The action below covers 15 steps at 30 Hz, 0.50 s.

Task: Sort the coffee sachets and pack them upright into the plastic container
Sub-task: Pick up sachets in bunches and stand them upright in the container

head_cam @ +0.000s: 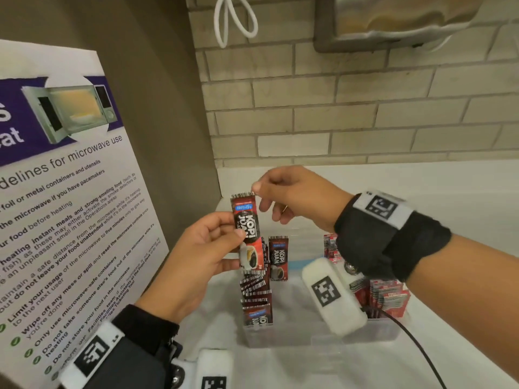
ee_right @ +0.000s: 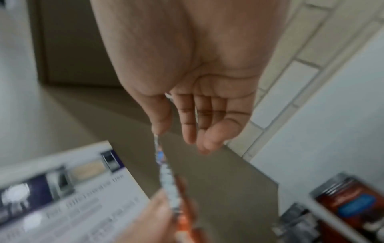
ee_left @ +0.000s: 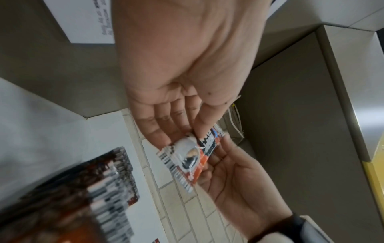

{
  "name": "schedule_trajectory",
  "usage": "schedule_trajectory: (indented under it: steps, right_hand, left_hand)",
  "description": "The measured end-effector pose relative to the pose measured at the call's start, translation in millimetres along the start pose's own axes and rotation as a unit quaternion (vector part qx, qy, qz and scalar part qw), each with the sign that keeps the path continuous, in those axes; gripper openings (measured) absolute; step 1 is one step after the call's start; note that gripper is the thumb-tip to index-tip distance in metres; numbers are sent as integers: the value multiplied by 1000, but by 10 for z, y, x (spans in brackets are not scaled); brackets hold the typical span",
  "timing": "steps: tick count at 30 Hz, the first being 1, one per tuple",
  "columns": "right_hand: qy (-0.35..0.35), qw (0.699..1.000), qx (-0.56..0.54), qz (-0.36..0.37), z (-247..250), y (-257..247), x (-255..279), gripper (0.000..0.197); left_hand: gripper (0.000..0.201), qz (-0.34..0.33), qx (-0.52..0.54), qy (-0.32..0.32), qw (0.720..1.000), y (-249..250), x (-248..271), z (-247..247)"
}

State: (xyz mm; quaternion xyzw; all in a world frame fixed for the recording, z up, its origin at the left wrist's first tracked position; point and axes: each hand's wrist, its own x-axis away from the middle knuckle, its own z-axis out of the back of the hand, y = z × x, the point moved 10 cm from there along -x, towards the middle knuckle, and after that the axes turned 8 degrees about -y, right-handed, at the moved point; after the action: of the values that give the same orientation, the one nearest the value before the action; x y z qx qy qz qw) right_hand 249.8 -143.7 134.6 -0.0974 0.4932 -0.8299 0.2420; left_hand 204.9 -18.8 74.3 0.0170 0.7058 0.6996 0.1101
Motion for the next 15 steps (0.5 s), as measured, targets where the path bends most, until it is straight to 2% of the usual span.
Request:
schedule_trajectory:
  steps: [2, 5, 8, 10, 13, 15]
  right_hand:
    - [-21, 998, -66, 3, -13, -84, 59, 25]
    - [-23, 995, -94, 11, 23, -134, 142, 21]
    - [-17, 999, -21, 22, 26, -151, 200, 3]
    - [24, 999, 18, 11, 129, -85, 217, 9]
    - [102, 990, 96, -32, 337, 62, 273, 8]
    - [106, 978, 168, -65, 316, 189, 278, 11]
  left_hand:
    - [15, -8, 0, 5, 1000, 41, -33, -53]
    - [14, -18, -1, 12, 1000, 92, -57, -120]
    - [15, -26, -19, 2, 999, 113, -45, -187]
    - [21, -32, -25, 9, 999, 107, -4, -164]
    - [40, -35, 2, 55, 998, 28, 121, 31]
    - [44, -29, 38, 71, 996, -65, 212, 131]
